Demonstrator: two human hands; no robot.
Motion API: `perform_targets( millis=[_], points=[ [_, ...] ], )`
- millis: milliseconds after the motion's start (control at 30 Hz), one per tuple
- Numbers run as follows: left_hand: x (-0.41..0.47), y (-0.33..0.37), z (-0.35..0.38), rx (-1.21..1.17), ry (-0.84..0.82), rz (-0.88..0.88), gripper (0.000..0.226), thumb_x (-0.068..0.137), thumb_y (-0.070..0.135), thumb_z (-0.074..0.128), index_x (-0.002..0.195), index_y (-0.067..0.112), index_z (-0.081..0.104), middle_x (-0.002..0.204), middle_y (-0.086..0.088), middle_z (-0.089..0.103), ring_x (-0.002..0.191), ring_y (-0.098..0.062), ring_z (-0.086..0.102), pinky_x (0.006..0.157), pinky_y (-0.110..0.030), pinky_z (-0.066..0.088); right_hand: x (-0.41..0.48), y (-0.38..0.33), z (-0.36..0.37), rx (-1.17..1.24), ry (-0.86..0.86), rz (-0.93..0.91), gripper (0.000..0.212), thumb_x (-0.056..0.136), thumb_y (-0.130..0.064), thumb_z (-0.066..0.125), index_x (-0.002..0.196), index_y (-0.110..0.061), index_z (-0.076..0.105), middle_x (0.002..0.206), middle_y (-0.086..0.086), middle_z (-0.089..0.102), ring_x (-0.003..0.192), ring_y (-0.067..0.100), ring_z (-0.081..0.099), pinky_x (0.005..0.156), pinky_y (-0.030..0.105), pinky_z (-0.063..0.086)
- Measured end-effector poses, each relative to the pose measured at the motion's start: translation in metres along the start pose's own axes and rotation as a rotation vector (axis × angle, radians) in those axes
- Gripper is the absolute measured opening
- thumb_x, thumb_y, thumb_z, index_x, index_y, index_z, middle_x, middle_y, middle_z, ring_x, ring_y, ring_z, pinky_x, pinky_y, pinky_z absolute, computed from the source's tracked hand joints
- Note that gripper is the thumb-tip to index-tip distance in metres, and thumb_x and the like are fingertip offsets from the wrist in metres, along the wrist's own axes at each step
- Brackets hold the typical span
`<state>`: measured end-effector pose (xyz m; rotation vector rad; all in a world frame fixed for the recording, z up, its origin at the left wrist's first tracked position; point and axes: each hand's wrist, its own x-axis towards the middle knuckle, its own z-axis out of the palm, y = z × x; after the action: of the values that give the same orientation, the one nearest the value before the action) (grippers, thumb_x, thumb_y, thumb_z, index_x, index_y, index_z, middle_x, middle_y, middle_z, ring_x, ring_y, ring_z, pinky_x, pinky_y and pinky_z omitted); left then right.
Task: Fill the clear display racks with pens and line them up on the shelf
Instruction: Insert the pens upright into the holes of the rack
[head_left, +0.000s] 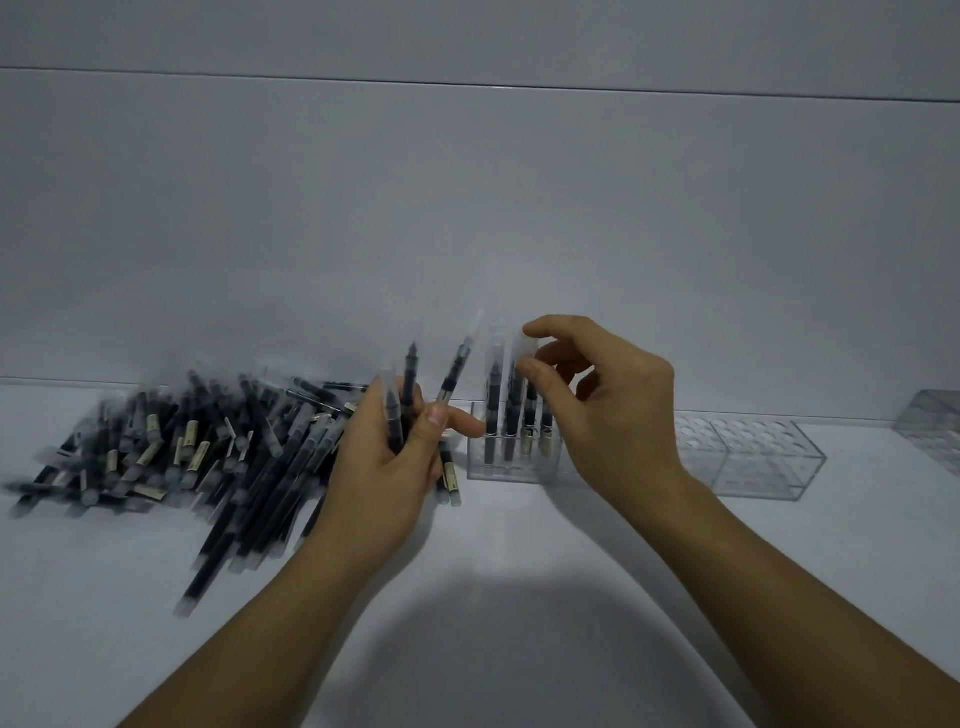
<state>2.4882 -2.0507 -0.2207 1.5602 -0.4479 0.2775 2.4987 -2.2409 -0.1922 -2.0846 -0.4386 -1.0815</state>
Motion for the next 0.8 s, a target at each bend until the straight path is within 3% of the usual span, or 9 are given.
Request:
perform_targets(
  millis=[200,333,400,567,700,800],
  points=[
    [0.000,0.001,0.001,-0.015,-0.018,-0.029,0.017,0.098,0.025,0.049,0.099,0.009,0.044,0.097,-0.009,0.076,0.047,-0.012,0.041,0.047,-0.018,0.038,-0.005,0.000,0.001,-0.072,-0.050,0.005,0.023,0.093,-0.017,0.075,0.115,-0.020,0.070,0.087,-0.010,0.071,0.066,0.001,0.061,0.066,0.006,0.046],
    [-0.001,0.001,0.000,-0.012,-0.033,-0.048,0.016,0.098,0.026,0.049,0.102,0.010,0.049,0.098,-0.009,0.076,0.047,-0.008,0.044,0.048,-0.017,0.040,-0.011,-0.001,0.001,-0.091,-0.091,0.028,0.032,0.095,-0.015,0.069,0.125,-0.023,0.063,0.089,-0.012,0.067,0.067,0.009,0.063,0.065,0.030,0.058],
    [-0.001,0.002,0.000,-0.012,-0.034,-0.048,0.019,0.096,0.028,0.050,0.104,0.011,0.052,0.097,-0.010,0.076,0.048,-0.007,0.044,0.048,-0.017,0.040,-0.016,-0.003,-0.001,-0.082,-0.073,0.053,0.037,0.094,-0.014,0.069,0.127,-0.026,0.057,0.087,-0.013,0.065,0.063,0.010,0.062,0.060,0.032,0.057],
    [0.000,0.002,0.001,-0.036,-0.048,-0.046,0.024,0.092,0.027,0.053,0.101,0.006,0.060,0.089,-0.013,0.072,0.051,-0.007,0.046,0.049,-0.017,0.040,-0.021,-0.013,-0.007,0.211,0.019,0.360,0.019,0.094,-0.018,0.069,0.108,-0.026,0.059,0.070,-0.008,0.064,0.047,0.010,0.052,0.049,0.022,0.042],
    [-0.003,0.001,0.005,-0.056,-0.099,-0.059,0.022,0.091,0.022,0.054,0.100,0.003,0.062,0.080,-0.010,0.068,0.051,-0.006,0.047,0.048,-0.017,0.040,-0.021,-0.020,-0.006,0.494,-0.120,0.452,0.007,0.094,-0.016,0.072,0.100,-0.019,0.070,0.077,0.005,0.070,0.050,0.011,0.057,0.048,0.027,0.046],
    [-0.003,0.000,0.006,-0.056,-0.109,-0.056,0.016,0.094,0.013,0.054,0.098,0.001,0.063,0.076,-0.011,0.066,0.050,-0.009,0.048,0.047,-0.019,0.041,-0.019,-0.021,-0.009,0.634,-0.176,0.475,0.004,0.093,-0.004,0.070,0.094,-0.007,0.070,0.082,0.014,0.070,0.047,0.012,0.059,0.046,0.021,0.046]
  ],
)
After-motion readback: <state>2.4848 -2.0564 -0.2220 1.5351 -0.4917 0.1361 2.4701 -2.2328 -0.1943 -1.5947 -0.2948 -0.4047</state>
